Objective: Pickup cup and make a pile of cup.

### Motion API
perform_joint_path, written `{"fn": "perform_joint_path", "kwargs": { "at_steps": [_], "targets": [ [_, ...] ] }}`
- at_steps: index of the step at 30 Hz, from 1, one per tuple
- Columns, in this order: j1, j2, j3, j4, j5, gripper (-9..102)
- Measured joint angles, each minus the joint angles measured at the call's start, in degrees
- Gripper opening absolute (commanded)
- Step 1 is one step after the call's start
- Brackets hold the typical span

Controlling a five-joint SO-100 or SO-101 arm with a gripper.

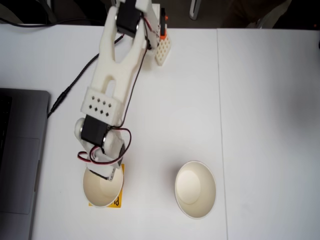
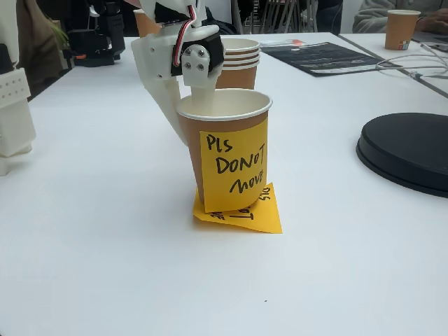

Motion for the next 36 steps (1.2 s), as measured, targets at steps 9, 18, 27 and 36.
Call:
{"fn": "perform_joint_path", "kwargs": {
  "at_steps": [9, 18, 27, 36],
  "targets": [
    [0.0, 12.0, 0.0, 0.0, 0.0, -7],
    [-5.3, 22.3, 0.0, 0.0, 0.0, -7],
    [-14.7, 32.2, 0.0, 0.0, 0.0, -7],
    [-25.3, 37.6, -1.8, 0.0, 0.0, -7]
  ]
}}
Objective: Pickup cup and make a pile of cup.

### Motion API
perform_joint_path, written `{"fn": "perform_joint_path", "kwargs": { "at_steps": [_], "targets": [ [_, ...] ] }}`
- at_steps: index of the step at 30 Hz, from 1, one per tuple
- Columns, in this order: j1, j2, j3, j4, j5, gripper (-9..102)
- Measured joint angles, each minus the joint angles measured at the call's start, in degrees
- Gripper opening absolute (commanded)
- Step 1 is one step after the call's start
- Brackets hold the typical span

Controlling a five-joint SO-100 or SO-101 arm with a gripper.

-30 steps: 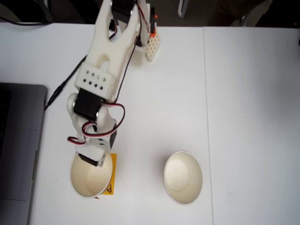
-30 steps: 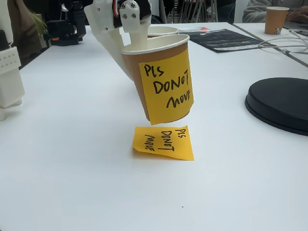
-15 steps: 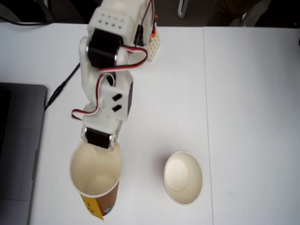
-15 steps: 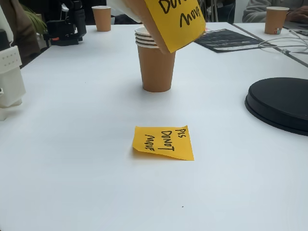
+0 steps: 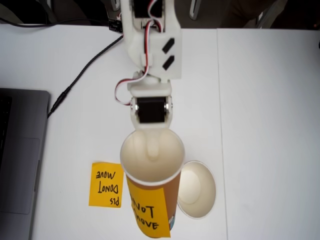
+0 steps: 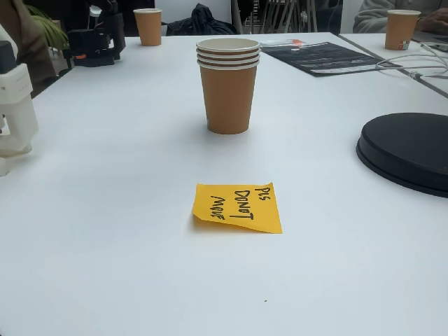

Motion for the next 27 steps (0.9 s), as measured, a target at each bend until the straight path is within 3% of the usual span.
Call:
{"fn": "perform_joint_path", "kwargs": {
  "at_steps": [13, 27],
  "targets": [
    [-10.8, 0.0, -3.4, 3.6, 0.0, -7],
    [-12.4, -3.3, -4.0, 8.4, 0.0, -7]
  ]
}}
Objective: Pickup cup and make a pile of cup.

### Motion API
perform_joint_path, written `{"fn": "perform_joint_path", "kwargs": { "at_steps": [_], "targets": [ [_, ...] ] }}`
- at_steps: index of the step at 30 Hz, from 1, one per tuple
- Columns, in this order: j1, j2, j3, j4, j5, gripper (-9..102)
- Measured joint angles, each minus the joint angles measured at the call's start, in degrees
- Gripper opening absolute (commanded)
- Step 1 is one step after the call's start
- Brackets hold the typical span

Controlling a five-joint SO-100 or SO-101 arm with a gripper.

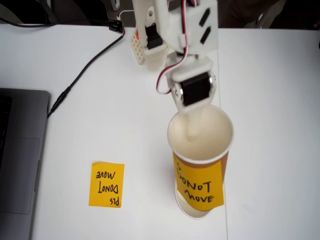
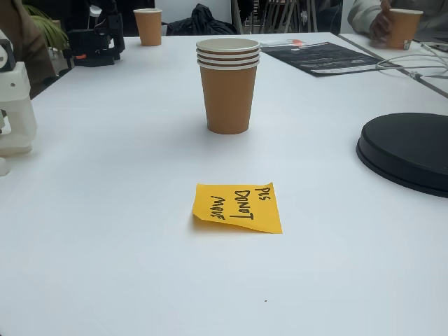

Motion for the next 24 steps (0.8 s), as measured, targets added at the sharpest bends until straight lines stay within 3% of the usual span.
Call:
{"fn": "perform_joint_path", "kwargs": {
  "at_steps": [24],
  "targets": [
    [-2.5, -8.3, 0.0, 0.0, 0.0, -7]
  ]
}}
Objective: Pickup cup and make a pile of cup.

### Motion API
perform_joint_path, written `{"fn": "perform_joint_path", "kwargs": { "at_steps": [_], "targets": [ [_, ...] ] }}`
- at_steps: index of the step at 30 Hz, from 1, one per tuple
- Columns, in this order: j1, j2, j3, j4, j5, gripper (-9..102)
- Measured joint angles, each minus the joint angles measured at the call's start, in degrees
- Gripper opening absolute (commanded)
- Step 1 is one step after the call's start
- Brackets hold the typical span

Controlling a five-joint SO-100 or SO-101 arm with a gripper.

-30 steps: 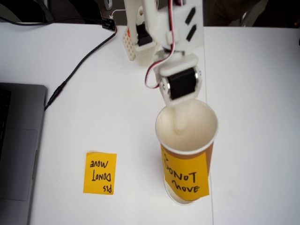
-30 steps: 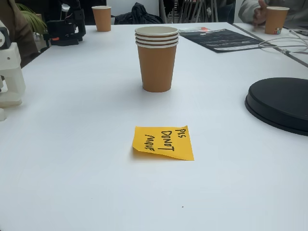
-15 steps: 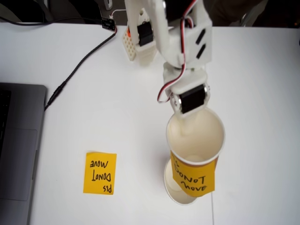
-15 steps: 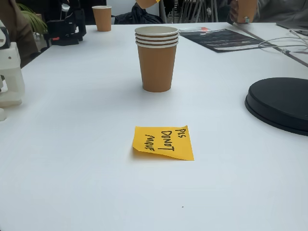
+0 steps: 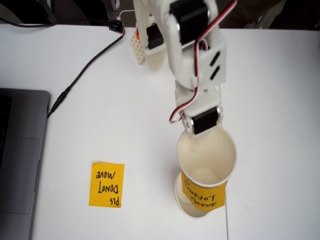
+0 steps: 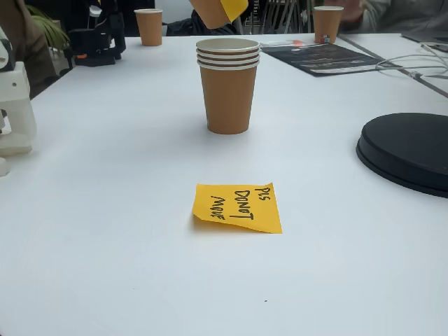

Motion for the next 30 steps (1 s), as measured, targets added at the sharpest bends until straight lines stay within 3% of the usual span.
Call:
{"fn": "perform_joint_path", "kwargs": {
  "at_steps": [16, 30],
  "targets": [
    [4.1, -3.3, 0.0, 0.0, 0.1, -7],
    [1.9, -3.6, 0.0, 0.0, 0.0, -7]
  ]
}}
